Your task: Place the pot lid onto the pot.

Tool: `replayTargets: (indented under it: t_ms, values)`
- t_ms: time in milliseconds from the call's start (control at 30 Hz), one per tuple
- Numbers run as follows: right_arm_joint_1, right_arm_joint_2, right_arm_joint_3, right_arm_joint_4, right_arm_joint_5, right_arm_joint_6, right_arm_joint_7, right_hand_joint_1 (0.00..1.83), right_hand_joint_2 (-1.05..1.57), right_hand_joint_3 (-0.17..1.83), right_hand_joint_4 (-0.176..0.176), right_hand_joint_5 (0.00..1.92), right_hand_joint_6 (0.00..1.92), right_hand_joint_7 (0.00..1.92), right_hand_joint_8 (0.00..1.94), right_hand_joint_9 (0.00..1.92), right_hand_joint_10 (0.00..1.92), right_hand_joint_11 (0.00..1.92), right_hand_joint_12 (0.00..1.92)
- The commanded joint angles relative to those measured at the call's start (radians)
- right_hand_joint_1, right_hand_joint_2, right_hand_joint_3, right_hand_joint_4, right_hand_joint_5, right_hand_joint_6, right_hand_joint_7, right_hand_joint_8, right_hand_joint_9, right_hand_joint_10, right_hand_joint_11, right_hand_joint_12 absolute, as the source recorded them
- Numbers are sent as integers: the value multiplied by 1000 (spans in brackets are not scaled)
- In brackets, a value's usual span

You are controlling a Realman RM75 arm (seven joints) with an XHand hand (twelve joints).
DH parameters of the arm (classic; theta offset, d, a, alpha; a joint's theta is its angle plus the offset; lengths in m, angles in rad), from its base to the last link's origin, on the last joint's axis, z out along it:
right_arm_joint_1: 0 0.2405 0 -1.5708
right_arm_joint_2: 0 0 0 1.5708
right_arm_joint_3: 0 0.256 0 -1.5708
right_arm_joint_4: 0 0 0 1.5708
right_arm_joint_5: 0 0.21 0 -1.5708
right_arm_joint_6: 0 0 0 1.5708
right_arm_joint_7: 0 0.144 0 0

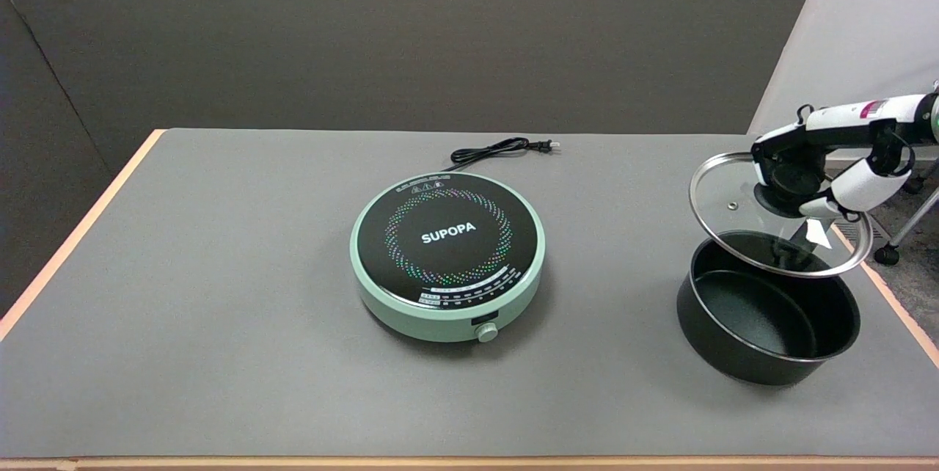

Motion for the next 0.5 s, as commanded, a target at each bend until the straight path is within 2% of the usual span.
replayTargets:
  t_ms: [33,367,500]
  values:
    - [68,-3,-1,-3,59,0,28,1278,1064,589,139,329,1675,594,1763,369,1921,-1,1744]
    - [45,-13,-3,0,40,18,26,1279,1058,594,150,334,1687,601,1757,376,1921,-1,1753]
    - [38,-15,-4,0,32,27,24,1281,1052,600,170,339,1699,606,1751,386,1921,13,1752]
